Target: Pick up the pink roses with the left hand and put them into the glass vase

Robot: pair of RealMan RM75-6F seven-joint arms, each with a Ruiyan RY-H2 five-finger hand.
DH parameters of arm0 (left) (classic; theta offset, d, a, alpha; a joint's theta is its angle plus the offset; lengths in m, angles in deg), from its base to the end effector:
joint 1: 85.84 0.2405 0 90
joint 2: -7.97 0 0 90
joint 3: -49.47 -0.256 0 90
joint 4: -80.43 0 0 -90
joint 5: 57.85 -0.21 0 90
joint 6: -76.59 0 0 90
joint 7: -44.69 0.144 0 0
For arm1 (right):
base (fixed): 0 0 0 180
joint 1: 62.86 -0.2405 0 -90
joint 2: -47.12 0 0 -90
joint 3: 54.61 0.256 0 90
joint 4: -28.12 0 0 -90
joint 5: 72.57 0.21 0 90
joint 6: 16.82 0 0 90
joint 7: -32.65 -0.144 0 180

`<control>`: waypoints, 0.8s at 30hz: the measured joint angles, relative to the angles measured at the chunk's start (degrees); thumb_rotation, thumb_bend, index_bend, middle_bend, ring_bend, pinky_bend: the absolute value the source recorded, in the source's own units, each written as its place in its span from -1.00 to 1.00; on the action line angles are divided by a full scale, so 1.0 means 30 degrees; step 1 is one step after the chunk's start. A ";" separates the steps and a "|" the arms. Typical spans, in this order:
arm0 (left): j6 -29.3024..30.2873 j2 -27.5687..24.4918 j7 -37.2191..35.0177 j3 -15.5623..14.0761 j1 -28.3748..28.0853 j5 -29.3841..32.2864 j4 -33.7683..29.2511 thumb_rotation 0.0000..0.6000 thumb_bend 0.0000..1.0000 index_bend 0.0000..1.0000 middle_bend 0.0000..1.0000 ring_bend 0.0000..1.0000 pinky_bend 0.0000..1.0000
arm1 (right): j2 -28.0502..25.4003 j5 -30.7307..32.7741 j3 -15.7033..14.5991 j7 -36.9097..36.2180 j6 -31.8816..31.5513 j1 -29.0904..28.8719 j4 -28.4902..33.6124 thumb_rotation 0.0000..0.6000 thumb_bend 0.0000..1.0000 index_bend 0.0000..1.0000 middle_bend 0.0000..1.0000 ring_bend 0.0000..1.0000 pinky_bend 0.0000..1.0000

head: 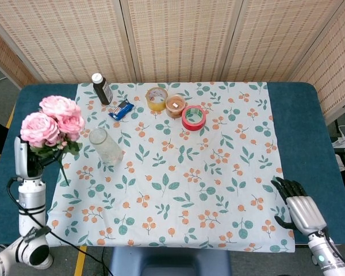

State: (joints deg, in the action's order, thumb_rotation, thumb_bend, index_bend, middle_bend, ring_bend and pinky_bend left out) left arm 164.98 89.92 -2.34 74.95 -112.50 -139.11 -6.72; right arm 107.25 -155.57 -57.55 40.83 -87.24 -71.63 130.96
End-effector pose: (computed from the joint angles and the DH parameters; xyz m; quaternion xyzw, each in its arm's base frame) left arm -0.1730 0.3329 0.1514 -0.3120 -0.4367 -0.8155 0.2167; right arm -0.2945 -0.1683 0.1202 0.6717 -0.4613 0.2815 0.5067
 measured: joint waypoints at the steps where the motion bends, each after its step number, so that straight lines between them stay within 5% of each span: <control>1: 0.0084 0.0358 0.0233 0.0400 -0.0463 0.0159 0.0972 1.00 -0.17 0.35 0.43 -0.15 -0.66 | -0.0019 -0.0013 0.0003 -0.0035 -0.0037 0.0015 0.0012 1.00 -0.63 -1.00 -1.00 -1.00 -1.00; 16: -0.0227 0.5674 0.0910 0.2982 -0.6534 0.1768 1.4682 1.00 -0.15 0.32 0.35 -0.16 -0.75 | 0.0020 0.0664 0.0196 -0.0234 0.0626 -0.0252 -0.0172 1.00 -0.63 -1.00 -1.00 -1.00 -1.00; 24: -0.1179 0.8169 0.0309 0.3347 -0.9896 0.2520 1.7806 1.00 -0.15 0.32 0.34 -0.16 -0.78 | -0.0080 0.0839 0.0247 -0.0683 0.0943 -0.0407 -0.0300 1.00 -0.63 -1.00 -1.00 -1.00 -1.00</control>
State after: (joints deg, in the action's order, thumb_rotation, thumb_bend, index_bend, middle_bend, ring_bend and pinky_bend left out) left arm 161.44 114.43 -1.42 84.99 -142.19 -131.55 46.70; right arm 107.01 -153.05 -56.81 38.78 -84.42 -72.85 130.06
